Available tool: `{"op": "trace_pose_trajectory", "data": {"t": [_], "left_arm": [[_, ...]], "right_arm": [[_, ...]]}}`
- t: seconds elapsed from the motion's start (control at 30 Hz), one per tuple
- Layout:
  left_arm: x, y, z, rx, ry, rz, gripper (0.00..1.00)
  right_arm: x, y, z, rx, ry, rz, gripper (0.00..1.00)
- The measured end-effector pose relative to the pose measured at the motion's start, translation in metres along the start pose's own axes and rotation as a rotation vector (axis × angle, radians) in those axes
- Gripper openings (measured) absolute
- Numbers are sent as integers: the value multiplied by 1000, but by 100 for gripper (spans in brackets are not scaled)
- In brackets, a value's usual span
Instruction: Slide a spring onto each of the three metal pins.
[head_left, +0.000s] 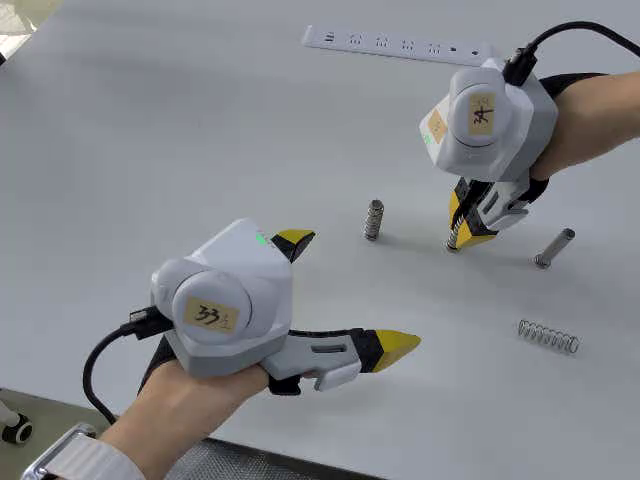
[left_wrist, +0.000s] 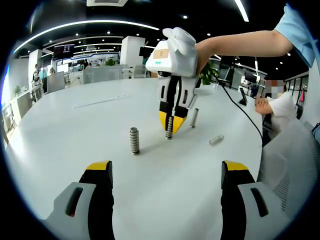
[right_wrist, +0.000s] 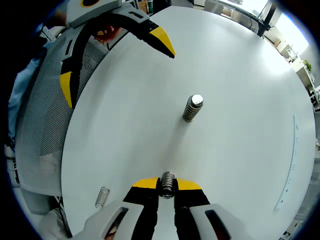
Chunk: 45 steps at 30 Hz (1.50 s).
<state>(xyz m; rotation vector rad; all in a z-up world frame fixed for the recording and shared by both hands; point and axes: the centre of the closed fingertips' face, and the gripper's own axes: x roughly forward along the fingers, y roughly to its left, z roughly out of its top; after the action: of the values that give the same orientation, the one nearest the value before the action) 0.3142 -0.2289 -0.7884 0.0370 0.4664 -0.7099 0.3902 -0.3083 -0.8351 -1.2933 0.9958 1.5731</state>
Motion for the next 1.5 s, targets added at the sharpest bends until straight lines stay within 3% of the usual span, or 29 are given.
{"op": "trace_pose_trajectory", "data": {"t": [0.43,0.63,0.87,1.2,1.5], "left_arm": [[1,-1,0,-2,-1,-6,88],[1,0,0,-5,-3,-5,88],[1,0,0,-5,-6,-4,88],[0,-1,0,-1,-6,-7,88],[-1,0,1,0,-6,-3,89]], "right_arm": [[3,3,0,4,-2,13,11],[6,4,0,13,-14,7,27],[6,7,6,61,-69,11,52],[6,8,13,113,-152,-23,96],[4,4,16,149,-210,-54,99]]}}
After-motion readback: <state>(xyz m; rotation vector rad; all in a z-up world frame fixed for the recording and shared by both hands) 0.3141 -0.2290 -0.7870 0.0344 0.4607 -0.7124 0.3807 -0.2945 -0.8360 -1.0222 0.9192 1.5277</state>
